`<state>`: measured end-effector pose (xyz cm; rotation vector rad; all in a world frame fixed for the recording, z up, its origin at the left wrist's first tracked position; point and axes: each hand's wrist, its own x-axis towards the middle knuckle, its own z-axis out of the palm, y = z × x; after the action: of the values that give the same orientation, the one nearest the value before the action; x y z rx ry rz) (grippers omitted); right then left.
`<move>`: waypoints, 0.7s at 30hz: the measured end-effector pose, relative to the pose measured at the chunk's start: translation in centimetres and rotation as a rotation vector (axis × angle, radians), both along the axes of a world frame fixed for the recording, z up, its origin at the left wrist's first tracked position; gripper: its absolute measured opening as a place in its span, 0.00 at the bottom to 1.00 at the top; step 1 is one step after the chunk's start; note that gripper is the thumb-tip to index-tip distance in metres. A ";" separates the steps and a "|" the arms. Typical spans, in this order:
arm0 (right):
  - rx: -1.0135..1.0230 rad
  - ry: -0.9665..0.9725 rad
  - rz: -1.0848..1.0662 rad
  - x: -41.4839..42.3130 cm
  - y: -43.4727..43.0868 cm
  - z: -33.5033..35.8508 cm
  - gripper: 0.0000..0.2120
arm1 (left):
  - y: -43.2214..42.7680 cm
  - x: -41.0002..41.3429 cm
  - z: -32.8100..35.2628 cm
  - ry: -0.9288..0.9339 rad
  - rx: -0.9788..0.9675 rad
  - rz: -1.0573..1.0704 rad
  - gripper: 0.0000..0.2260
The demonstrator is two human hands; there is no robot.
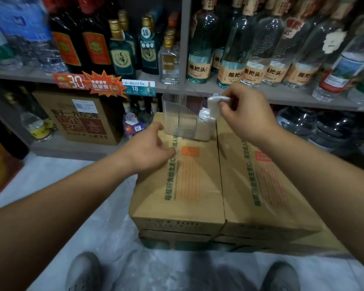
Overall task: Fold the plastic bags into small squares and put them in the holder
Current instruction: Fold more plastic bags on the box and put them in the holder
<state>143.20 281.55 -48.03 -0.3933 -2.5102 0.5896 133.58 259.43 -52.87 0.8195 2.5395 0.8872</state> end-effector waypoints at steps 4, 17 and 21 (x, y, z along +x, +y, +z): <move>0.011 0.002 -0.049 -3.6 3.6 -0.4 0.02 | 1.6 -2.7 0.5 -0.041 0.188 0.103 0.39; 0.380 0.077 0.121 -6.3 5.5 -6.3 0.05 | 5.2 -5.9 -1.5 -0.140 0.420 0.130 0.39; 0.425 0.061 0.136 -5.4 5.8 -7.0 0.06 | 5.7 -5.4 -1.7 -0.149 0.434 0.133 0.29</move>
<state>137.82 287.36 -54.98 -0.0459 -2.5278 0.1035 128.15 265.15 -54.52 0.6717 2.3230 1.5175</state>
